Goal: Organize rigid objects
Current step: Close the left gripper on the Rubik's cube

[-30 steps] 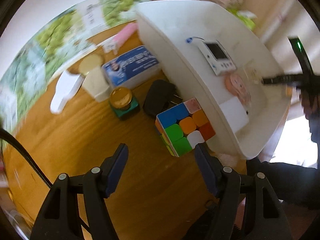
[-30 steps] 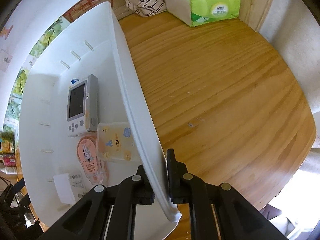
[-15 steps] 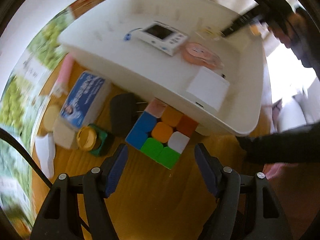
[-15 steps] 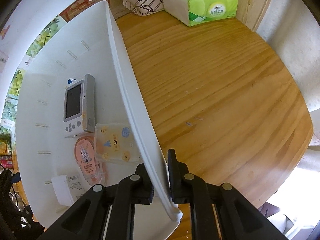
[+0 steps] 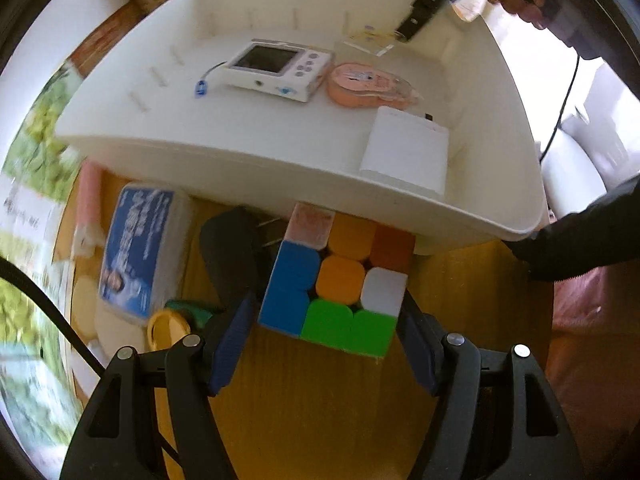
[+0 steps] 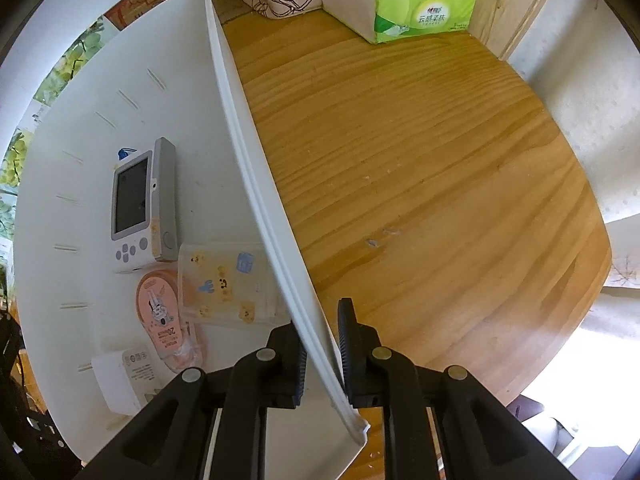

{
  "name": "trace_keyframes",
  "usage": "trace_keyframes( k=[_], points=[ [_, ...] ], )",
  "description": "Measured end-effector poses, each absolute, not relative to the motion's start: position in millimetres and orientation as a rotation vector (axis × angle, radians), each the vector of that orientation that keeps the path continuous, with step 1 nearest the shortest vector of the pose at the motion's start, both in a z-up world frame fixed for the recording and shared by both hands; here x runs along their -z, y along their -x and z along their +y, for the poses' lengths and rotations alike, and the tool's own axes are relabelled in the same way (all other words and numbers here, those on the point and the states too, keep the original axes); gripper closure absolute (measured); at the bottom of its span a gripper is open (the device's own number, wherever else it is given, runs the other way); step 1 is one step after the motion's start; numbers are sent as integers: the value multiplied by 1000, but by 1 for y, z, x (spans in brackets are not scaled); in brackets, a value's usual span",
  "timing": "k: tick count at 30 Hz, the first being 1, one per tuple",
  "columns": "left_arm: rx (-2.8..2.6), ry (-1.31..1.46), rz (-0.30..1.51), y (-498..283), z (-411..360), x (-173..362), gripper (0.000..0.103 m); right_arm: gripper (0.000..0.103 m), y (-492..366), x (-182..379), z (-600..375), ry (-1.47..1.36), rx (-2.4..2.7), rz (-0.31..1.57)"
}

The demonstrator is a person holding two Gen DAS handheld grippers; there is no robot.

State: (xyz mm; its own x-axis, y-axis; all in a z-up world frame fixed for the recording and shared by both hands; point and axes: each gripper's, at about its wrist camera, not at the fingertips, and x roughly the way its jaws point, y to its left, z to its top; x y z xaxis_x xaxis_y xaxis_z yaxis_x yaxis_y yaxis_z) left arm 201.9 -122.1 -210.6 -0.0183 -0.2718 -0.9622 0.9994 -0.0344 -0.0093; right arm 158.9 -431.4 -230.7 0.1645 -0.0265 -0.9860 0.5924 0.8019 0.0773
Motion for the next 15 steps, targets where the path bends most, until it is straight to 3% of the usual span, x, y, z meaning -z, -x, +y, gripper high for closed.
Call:
trace_keyframes(
  k=[10,15],
  points=[
    [1515,-1148,851,-196,-141,211,31,88,-167,232,-426,-502,473,1365],
    [1561,-1164,849,-187,-147,217,43,88,-168,233,-425,-504,473,1367]
  ],
)
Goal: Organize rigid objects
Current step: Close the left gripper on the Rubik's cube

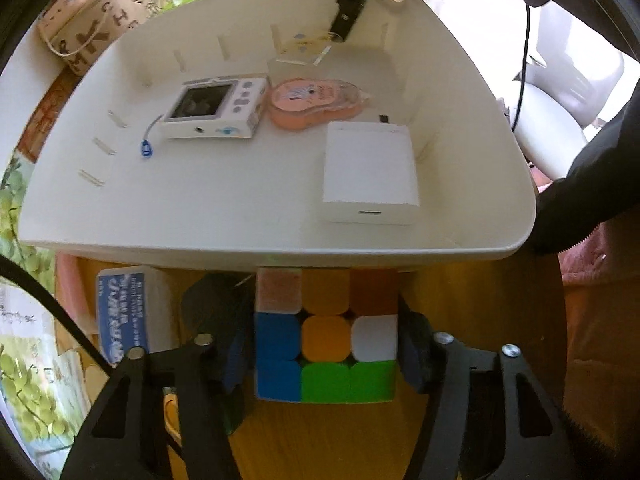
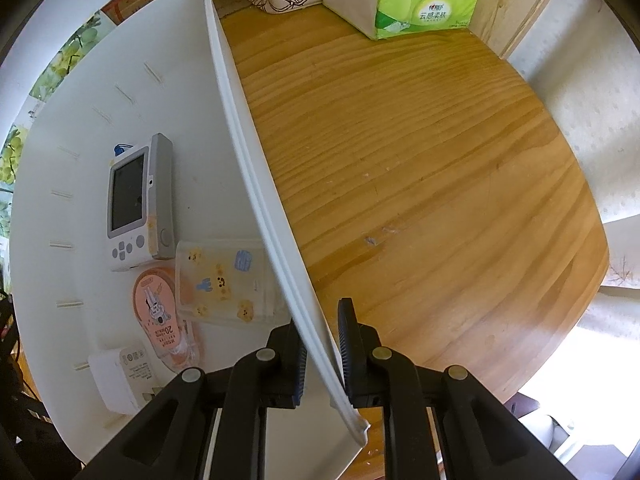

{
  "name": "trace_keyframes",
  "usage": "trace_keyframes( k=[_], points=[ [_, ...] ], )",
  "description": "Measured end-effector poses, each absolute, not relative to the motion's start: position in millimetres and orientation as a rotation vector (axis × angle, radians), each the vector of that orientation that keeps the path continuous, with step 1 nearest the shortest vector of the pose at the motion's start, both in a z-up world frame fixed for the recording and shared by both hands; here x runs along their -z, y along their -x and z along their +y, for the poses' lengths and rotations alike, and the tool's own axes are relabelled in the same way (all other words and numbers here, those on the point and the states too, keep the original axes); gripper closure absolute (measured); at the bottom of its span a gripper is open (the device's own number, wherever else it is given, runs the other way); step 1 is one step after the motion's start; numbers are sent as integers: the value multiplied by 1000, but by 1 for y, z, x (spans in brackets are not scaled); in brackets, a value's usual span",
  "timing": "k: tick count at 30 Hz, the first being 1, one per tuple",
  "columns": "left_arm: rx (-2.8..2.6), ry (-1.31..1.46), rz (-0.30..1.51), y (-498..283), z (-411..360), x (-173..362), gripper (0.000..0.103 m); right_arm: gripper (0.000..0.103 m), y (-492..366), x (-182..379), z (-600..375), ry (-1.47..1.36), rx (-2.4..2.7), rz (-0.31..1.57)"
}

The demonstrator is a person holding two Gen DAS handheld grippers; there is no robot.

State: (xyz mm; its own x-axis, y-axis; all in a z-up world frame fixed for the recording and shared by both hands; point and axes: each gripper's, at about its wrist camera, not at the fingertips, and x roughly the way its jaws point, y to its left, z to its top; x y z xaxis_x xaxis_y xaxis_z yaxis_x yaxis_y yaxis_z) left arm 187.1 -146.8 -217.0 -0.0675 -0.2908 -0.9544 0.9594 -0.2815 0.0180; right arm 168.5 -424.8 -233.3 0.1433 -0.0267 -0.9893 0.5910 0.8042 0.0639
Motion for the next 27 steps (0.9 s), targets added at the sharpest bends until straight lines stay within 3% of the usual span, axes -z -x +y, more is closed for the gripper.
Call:
trace_keyframes(
  k=[27],
  points=[
    [1361,-802,928,-193,-79,210,44,87,-167,231,-424,-496,491,1360]
  ],
)
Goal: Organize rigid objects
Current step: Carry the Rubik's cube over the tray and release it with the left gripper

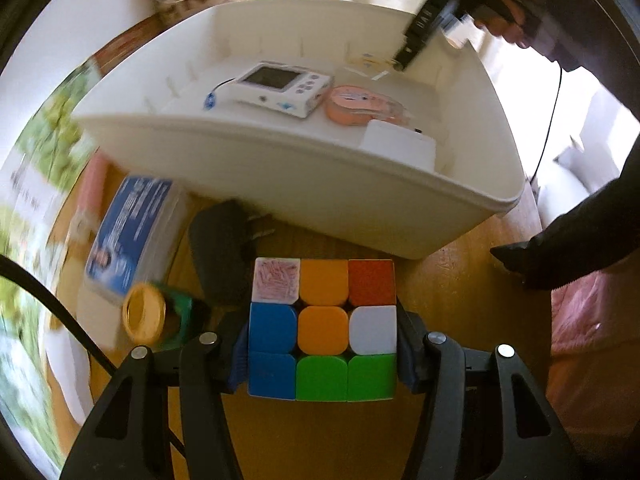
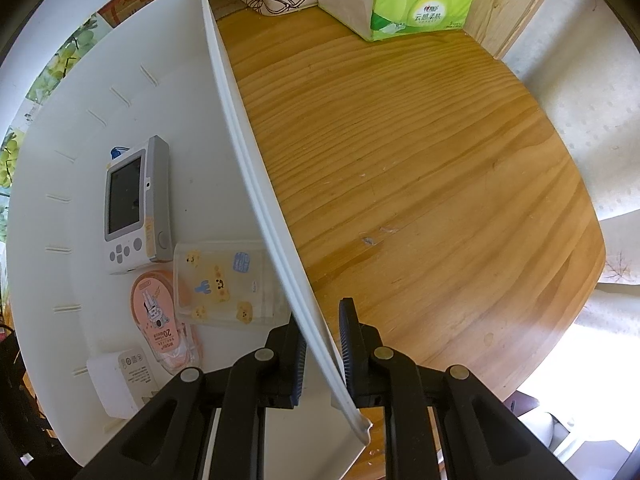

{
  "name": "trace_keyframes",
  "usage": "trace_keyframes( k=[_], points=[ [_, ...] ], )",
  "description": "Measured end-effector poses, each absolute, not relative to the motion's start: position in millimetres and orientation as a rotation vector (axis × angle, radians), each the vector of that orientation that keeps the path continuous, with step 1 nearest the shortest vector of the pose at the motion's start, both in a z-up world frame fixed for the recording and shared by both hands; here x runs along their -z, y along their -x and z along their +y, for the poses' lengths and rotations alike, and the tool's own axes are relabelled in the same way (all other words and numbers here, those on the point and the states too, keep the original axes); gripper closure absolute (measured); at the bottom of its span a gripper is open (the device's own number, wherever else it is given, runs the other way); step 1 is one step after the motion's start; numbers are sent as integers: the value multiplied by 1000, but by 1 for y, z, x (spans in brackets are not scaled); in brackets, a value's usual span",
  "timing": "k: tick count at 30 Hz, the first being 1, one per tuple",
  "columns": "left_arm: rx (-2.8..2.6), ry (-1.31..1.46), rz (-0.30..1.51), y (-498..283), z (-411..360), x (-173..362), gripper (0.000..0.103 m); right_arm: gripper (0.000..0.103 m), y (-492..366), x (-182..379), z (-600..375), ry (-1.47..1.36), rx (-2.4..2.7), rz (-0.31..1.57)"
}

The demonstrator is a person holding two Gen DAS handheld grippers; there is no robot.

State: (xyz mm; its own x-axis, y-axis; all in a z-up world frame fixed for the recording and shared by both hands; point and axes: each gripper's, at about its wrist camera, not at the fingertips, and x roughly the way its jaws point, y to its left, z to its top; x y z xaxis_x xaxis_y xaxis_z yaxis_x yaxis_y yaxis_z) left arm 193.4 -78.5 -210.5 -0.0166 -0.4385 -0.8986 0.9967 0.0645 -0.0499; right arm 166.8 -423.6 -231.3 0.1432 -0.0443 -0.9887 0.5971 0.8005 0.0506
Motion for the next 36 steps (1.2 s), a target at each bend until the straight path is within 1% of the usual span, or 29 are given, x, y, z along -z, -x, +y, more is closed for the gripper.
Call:
trace_keyframes(
  k=[12,23,27,30,34,36],
  points=[
    [1113,-510,1050,-199,-33,207,44,87,-165,230,-423,-504,490,1343],
    [712,-105,1136,-201,16,212,44,89,-157,235,-433,-527,449,1342],
    [560,-23,1127,-203,28,210,44,90,-156,237,-437,-529,420,1348],
    [489,50,1097,-199,35,197,44,92,-154,238,-442,-531,389,1357],
    [423,78,1048,-193,33,179,44,96,-154,242,-448,-495,338,1387],
    [400,106,1025,-189,31,170,44,96,-154,245,-449,-478,307,1404]
  ],
)
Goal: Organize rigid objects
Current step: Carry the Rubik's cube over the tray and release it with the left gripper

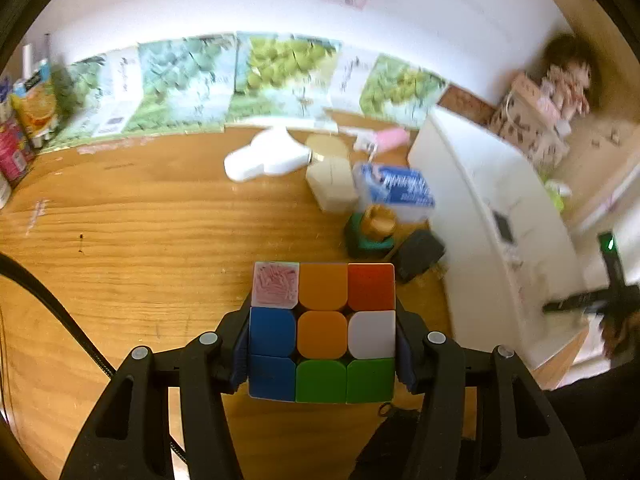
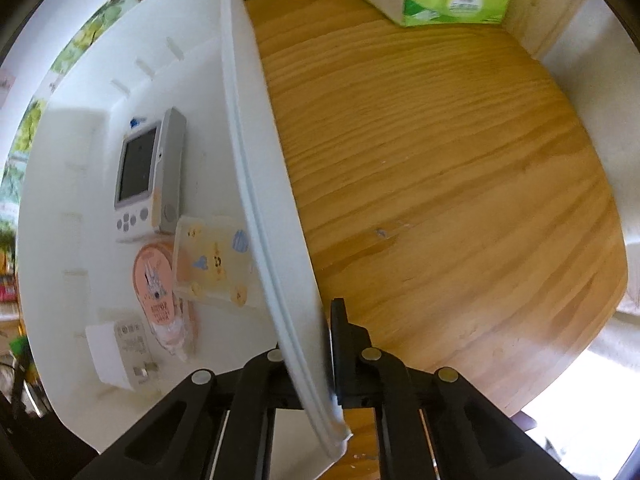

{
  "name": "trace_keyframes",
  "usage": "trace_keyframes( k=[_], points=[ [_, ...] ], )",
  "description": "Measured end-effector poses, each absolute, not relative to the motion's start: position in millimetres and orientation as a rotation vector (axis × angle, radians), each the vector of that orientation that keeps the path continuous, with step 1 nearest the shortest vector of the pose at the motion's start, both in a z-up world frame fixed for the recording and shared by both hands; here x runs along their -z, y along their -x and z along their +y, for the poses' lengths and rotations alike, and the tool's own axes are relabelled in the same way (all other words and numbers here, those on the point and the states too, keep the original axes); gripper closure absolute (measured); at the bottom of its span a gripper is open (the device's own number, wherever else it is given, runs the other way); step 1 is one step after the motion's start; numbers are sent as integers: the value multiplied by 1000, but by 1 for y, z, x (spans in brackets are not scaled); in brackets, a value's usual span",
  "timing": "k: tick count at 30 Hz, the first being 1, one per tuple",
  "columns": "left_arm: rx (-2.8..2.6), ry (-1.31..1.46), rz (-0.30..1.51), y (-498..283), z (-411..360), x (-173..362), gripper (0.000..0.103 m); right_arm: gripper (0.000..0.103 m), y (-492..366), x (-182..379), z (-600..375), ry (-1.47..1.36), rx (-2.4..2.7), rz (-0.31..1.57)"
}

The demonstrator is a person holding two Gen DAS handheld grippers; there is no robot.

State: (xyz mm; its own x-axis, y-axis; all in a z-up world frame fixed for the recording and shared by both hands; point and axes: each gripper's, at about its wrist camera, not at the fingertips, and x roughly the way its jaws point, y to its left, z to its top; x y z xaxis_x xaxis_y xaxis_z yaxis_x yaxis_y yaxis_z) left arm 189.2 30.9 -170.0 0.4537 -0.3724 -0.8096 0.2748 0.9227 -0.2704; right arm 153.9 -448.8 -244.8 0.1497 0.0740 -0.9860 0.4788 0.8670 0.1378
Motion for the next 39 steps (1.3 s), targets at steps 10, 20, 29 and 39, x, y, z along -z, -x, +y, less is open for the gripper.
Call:
trace_keyframes(
  k=[10,20,29,39],
  points=[
    [373,178,945,-164,-7,128,44,97,-158,248,-453,-354,157,1461],
    [400,224,861,-141,-56,93,44,97,-158,249,-449,-205,24,1477],
    [426,262,843,-131,-103,89,44,93,-148,250,-421,-76,-83,1443],
    [436,227,924,-132,-152,106,44,92,-159,246,-437,-12,-166,1416]
  ],
)
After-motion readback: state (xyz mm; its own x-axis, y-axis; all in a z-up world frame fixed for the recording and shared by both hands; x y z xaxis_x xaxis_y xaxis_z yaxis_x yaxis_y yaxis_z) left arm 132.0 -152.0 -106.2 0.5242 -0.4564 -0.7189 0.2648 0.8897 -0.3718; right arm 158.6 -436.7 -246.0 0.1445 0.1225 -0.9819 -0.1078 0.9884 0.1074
